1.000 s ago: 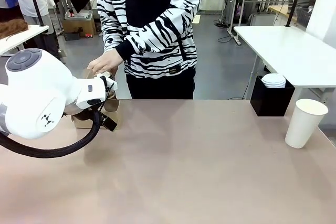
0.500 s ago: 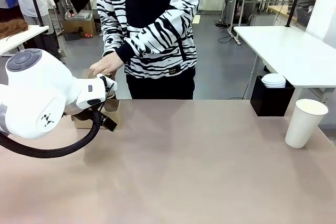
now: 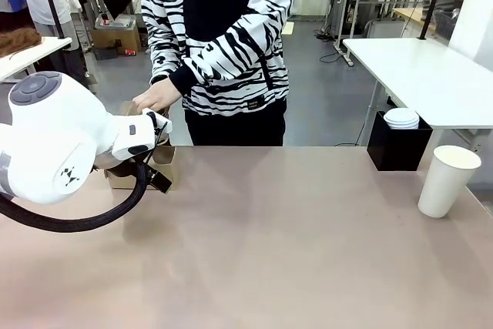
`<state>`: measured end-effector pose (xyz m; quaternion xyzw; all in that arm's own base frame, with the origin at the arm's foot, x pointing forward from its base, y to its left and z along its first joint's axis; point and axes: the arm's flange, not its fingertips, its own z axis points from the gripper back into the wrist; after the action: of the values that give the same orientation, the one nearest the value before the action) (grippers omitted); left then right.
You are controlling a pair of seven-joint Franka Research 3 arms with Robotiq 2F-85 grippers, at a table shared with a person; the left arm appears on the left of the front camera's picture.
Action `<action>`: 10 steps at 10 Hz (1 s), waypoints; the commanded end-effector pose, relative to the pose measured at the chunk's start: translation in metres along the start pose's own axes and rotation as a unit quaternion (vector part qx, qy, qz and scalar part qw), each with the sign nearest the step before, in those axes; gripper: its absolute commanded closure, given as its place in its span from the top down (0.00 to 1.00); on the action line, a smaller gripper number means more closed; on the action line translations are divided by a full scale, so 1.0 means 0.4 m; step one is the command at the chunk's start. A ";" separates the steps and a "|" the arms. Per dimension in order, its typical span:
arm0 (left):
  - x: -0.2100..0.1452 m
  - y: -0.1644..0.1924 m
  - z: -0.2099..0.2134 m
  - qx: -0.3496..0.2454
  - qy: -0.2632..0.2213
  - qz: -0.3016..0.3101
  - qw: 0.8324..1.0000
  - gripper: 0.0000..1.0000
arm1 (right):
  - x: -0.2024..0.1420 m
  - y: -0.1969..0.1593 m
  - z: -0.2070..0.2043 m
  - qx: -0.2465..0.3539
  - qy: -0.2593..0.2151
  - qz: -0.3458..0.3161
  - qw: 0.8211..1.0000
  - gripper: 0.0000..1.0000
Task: Pour a drink into a cup and package it in a carrier.
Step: Pick up the 600 ml Paper Cup and place it in the middle top area of the table.
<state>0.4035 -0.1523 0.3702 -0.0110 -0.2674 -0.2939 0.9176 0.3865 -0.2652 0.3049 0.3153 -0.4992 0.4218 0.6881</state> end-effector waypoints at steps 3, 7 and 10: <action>0.000 0.001 0.001 -0.001 -0.001 0.001 1.000 1.00 | -0.033 -0.037 -0.060 0.038 -0.058 -0.005 0.998 1.00; 0.000 0.001 0.001 -0.001 -0.001 0.001 1.000 1.00 | -0.033 -0.042 -0.109 0.042 -0.072 -0.017 0.996 1.00; 0.000 0.001 0.001 -0.001 -0.001 0.001 1.000 1.00 | -0.053 -0.033 -0.125 0.064 -0.066 -0.030 0.995 1.00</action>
<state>0.4035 -0.1523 0.3702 -0.0110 -0.2673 -0.2939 0.9176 0.4157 -0.2342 0.2683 0.4017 -0.5044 0.4098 0.6452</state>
